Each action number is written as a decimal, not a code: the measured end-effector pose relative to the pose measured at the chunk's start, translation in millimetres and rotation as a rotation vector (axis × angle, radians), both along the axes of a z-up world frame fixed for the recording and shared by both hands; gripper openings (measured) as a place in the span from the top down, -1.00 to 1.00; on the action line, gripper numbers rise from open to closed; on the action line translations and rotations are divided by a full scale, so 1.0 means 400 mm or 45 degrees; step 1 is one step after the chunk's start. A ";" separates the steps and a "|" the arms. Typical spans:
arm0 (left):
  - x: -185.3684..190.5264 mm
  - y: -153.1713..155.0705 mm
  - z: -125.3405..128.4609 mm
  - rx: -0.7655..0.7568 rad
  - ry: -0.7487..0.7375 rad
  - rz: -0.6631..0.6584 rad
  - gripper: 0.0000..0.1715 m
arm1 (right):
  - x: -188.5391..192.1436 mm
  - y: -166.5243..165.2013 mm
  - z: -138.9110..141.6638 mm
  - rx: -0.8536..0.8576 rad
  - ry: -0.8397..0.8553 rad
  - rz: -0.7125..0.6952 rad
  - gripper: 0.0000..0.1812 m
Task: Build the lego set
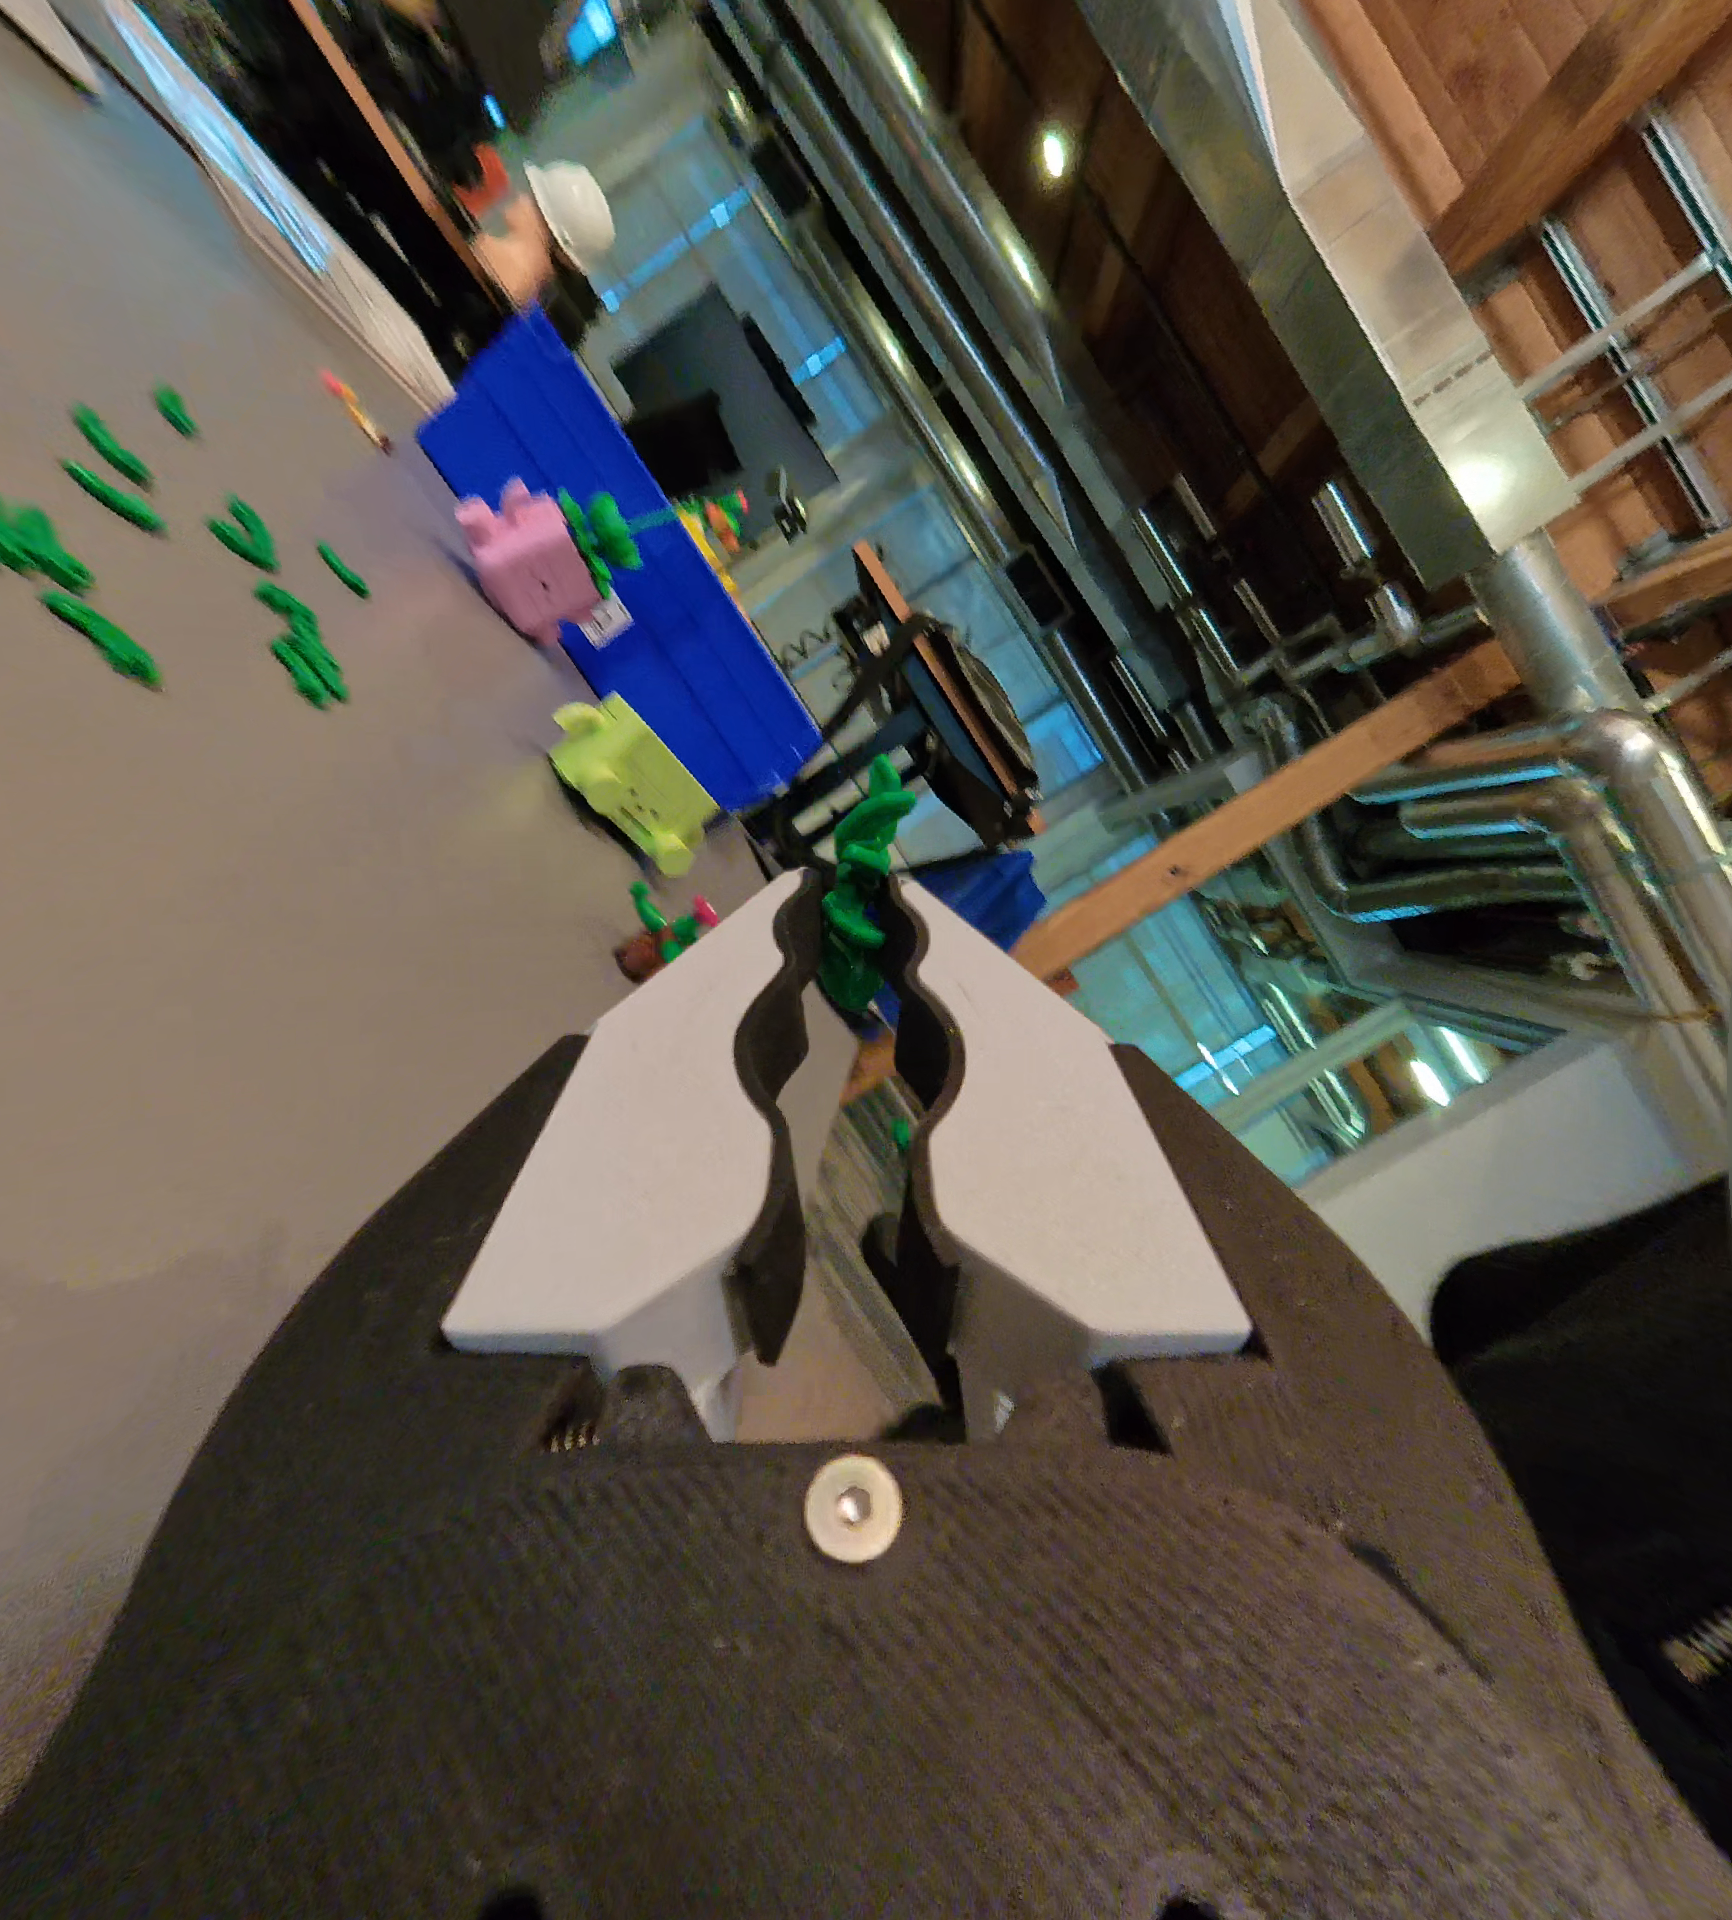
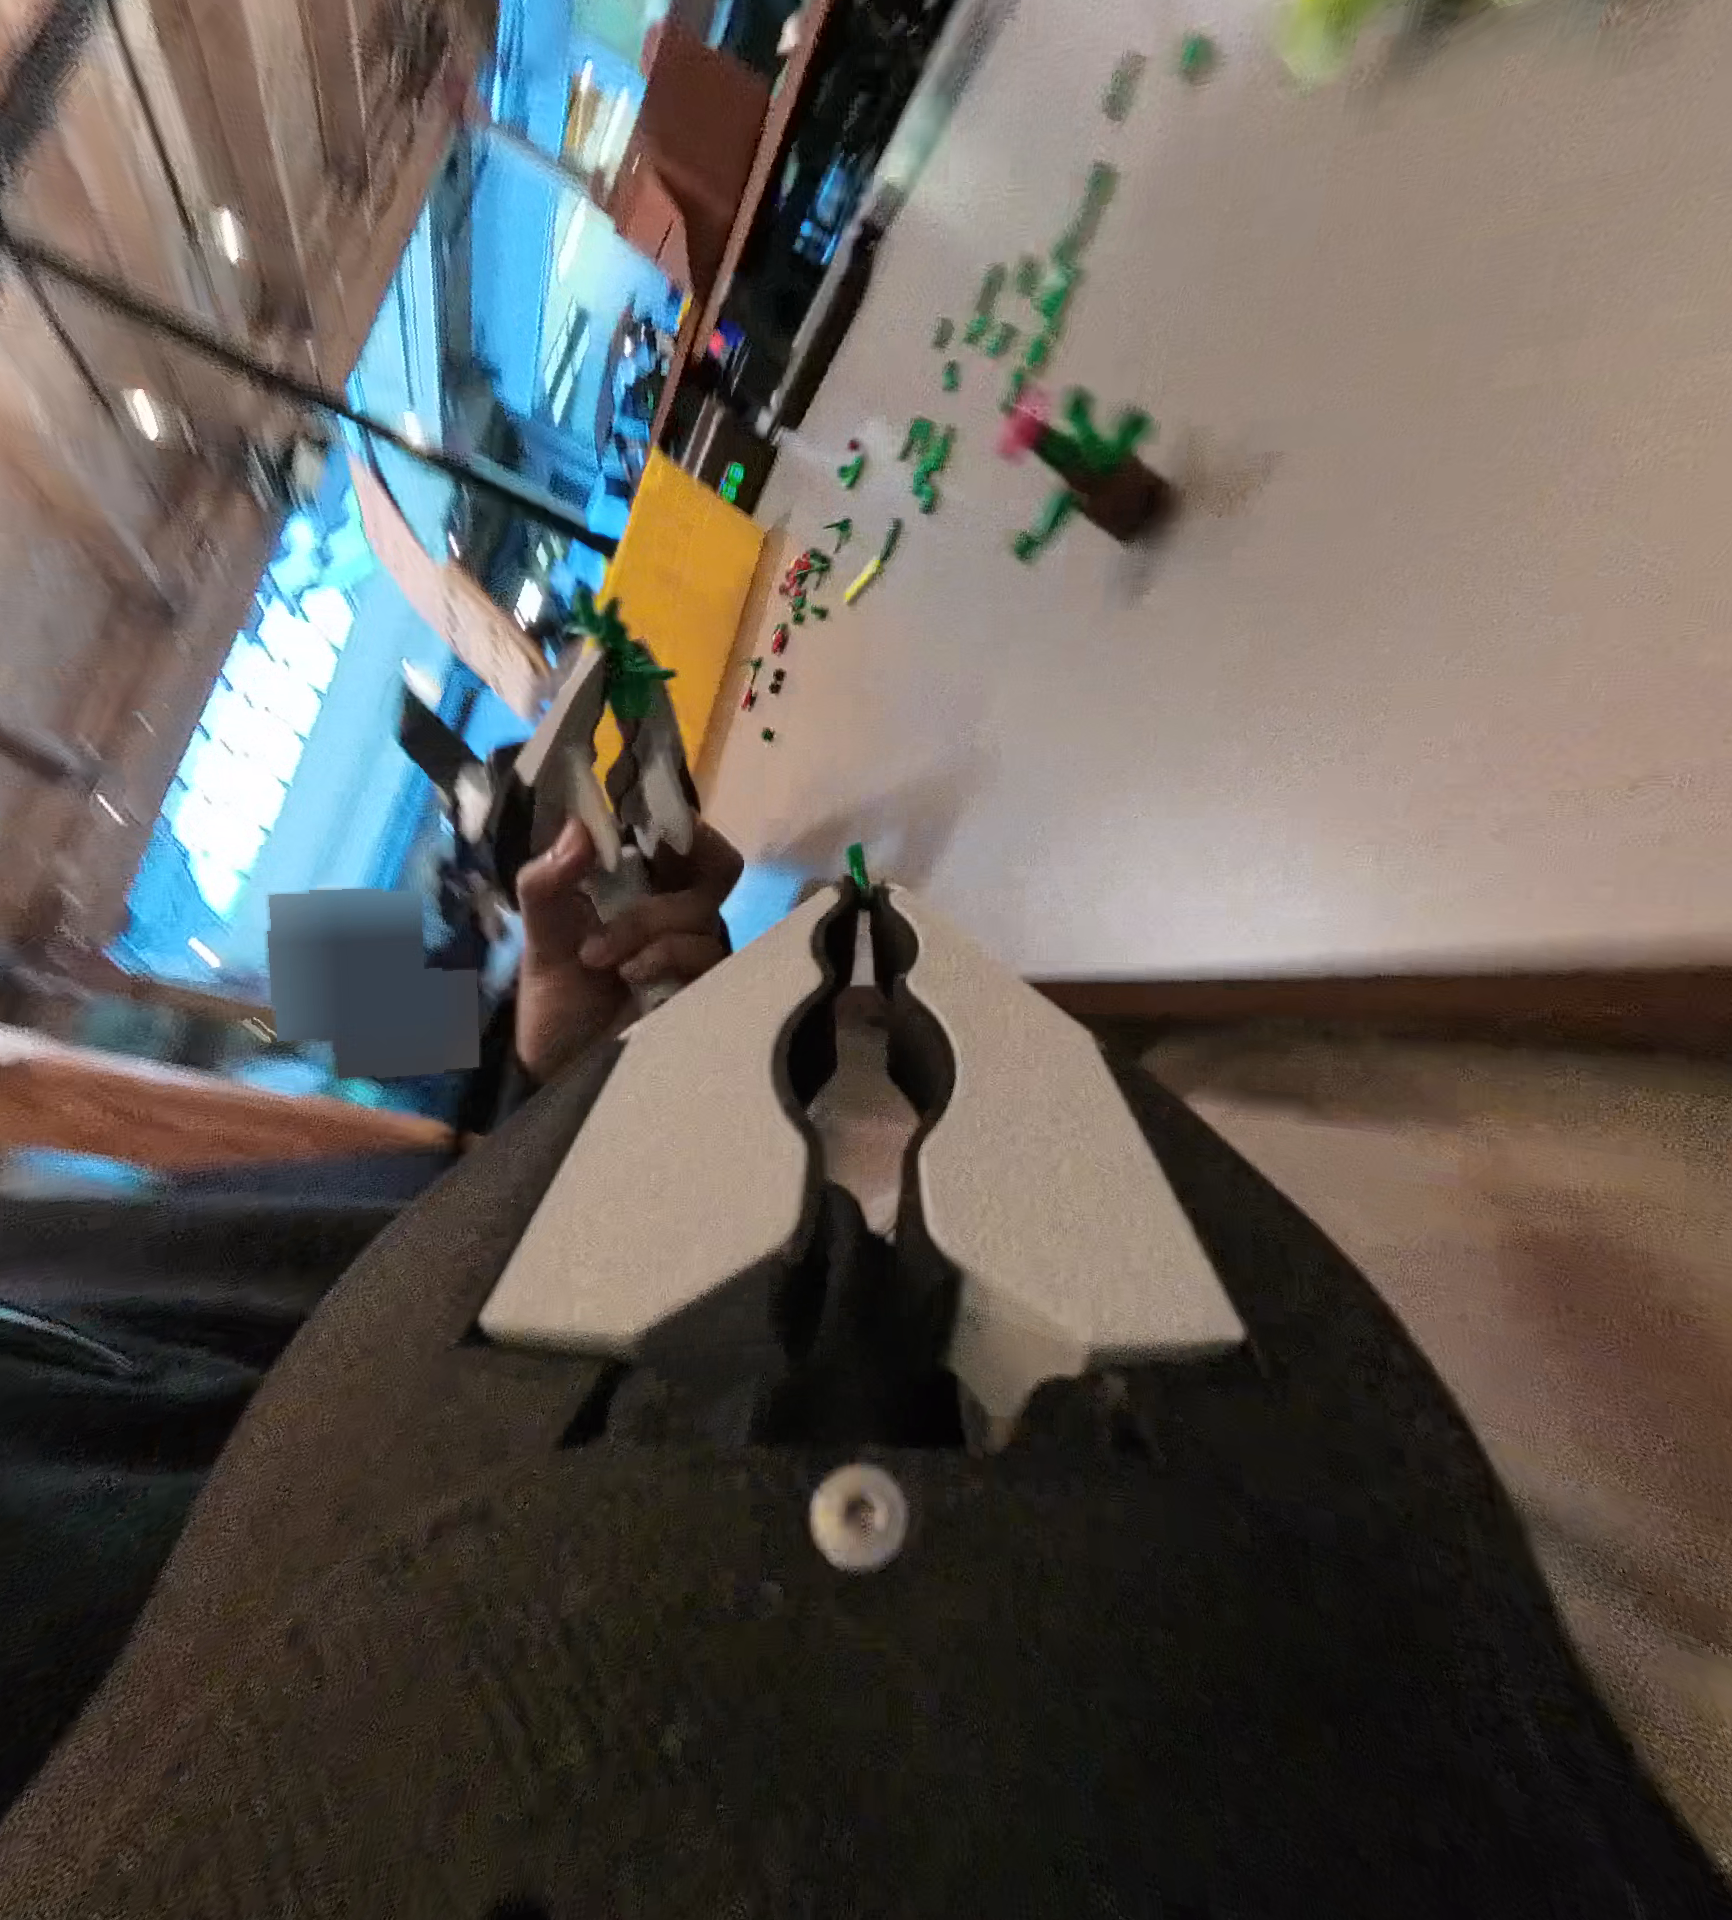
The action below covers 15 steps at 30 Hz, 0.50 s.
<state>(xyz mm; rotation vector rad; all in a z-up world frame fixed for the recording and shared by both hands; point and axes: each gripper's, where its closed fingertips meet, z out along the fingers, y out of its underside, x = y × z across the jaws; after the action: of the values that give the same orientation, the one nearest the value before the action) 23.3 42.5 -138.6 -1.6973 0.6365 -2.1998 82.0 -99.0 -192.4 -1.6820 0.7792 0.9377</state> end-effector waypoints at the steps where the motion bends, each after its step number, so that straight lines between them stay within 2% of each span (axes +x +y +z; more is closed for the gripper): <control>1: 0.008 -0.023 0.000 -0.025 -0.004 -0.073 0.90 | 0.003 0.012 0.024 0.019 -0.145 0.051 0.99; 5: 0.028 -0.087 -0.003 -0.227 -0.034 -0.292 0.90 | 0.005 0.080 0.119 0.106 -0.752 0.297 0.99; 7: 0.035 -0.113 -0.012 -0.299 -0.018 -0.385 0.90 | 0.002 0.112 0.142 0.122 -1.064 0.431 0.99; 9: 0.039 -0.140 -0.023 -0.275 0.031 -0.455 0.90 | -0.001 0.134 0.148 0.129 -1.390 0.566 0.99; 12: 0.044 -0.181 -0.052 -0.135 0.149 -0.531 0.89 | -0.016 0.146 0.129 0.154 -1.910 0.875 0.99; 14: 0.046 -0.199 -0.066 -0.096 0.199 -0.573 0.89 | -0.035 0.141 0.109 0.208 -2.130 1.098 0.99; 15: 0.047 -0.203 -0.073 -0.086 0.218 -0.577 0.89 | -0.045 0.137 0.097 0.224 -2.159 1.201 0.99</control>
<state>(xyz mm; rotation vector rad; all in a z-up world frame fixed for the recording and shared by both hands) 42.2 -38.7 -167.8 -1.9451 1.0953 -2.4029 64.0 -44.3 -153.5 -1.9195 -1.2371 -0.1419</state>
